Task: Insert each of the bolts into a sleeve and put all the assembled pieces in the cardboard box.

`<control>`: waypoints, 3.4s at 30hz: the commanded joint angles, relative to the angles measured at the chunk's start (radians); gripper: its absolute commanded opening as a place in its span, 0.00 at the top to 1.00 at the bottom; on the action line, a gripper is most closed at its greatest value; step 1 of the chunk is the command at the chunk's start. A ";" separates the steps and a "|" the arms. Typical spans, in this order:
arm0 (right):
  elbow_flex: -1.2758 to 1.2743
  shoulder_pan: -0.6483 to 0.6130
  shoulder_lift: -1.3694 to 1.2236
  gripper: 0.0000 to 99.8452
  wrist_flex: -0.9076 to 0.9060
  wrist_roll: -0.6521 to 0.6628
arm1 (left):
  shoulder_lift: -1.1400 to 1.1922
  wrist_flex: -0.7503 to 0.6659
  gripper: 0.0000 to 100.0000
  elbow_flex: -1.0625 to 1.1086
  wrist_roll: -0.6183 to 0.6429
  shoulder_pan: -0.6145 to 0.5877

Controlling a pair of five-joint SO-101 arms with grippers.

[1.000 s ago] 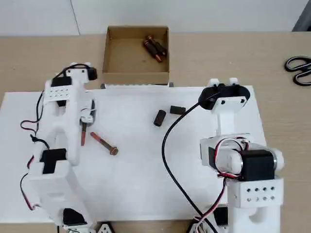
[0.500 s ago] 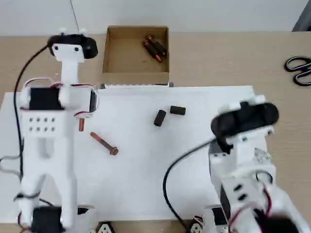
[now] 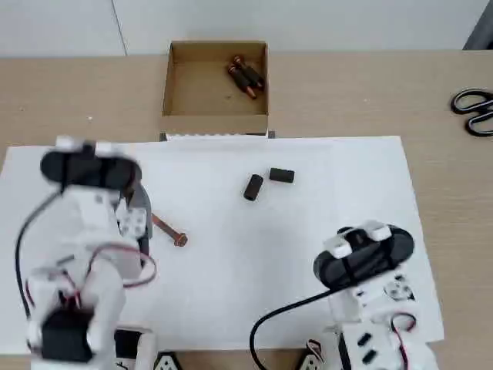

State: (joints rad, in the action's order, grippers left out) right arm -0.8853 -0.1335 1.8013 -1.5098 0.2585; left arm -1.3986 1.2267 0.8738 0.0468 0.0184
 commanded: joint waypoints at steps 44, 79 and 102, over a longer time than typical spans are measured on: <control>-0.789 -0.529 -0.002 1.00 0.946 -0.032 | -0.420 -0.974 0.99 0.800 0.628 0.400; -0.798 -0.526 0.012 1.00 1.050 0.074 | -0.417 -0.973 0.99 0.728 0.631 0.345; -0.798 -0.524 0.013 1.00 1.052 0.080 | -0.417 -0.822 0.99 0.639 0.643 0.342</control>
State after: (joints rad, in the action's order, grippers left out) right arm -1.6694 -0.6613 1.7983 -0.4649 0.3307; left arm -1.8052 0.4135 1.5658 0.6882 0.3867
